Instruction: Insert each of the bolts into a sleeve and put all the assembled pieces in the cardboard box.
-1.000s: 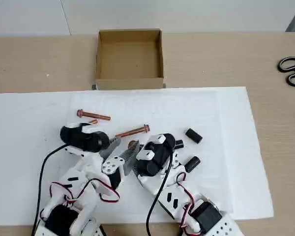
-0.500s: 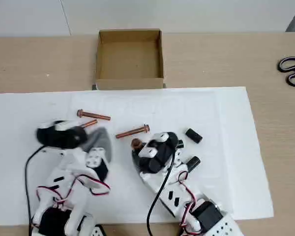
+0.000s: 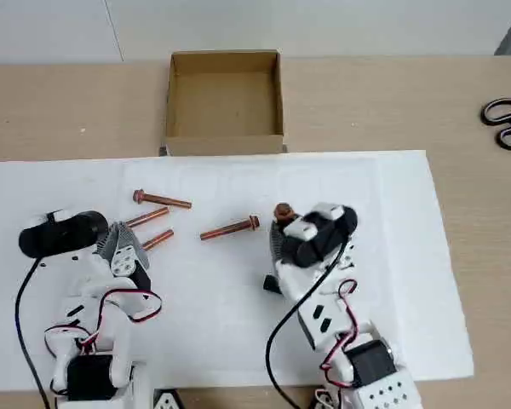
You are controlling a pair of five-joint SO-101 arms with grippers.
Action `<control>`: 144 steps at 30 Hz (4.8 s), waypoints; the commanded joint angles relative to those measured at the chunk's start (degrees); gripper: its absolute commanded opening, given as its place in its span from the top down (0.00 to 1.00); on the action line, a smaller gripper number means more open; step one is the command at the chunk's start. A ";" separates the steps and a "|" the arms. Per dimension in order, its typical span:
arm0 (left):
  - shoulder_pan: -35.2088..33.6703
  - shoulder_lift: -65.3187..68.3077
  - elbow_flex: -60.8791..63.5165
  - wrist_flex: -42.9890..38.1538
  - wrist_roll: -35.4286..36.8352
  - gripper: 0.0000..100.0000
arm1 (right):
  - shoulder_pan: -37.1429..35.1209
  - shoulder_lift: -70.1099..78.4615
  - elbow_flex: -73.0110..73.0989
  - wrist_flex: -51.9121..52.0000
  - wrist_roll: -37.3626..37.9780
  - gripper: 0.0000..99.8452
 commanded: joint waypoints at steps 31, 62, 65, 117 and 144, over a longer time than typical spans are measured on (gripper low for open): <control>0.00 -0.53 2.33 0.18 -0.70 0.99 | 3.56 92.88 -74.99 -20.70 -0.88 1.00; -0.35 -0.62 1.98 5.98 -0.79 0.99 | 7.16 132.26 -111.74 -20.70 7.56 0.99; -0.35 -0.62 1.98 5.98 -0.79 0.99 | 7.25 132.79 -111.74 -20.62 7.65 0.98; 0.09 -0.62 2.51 5.89 -0.70 0.99 | 5.49 109.14 -110.24 67.47 19.34 0.75; 0.18 -0.62 6.02 0.44 -0.79 0.99 | -7.52 76.79 -67.43 66.33 31.21 0.75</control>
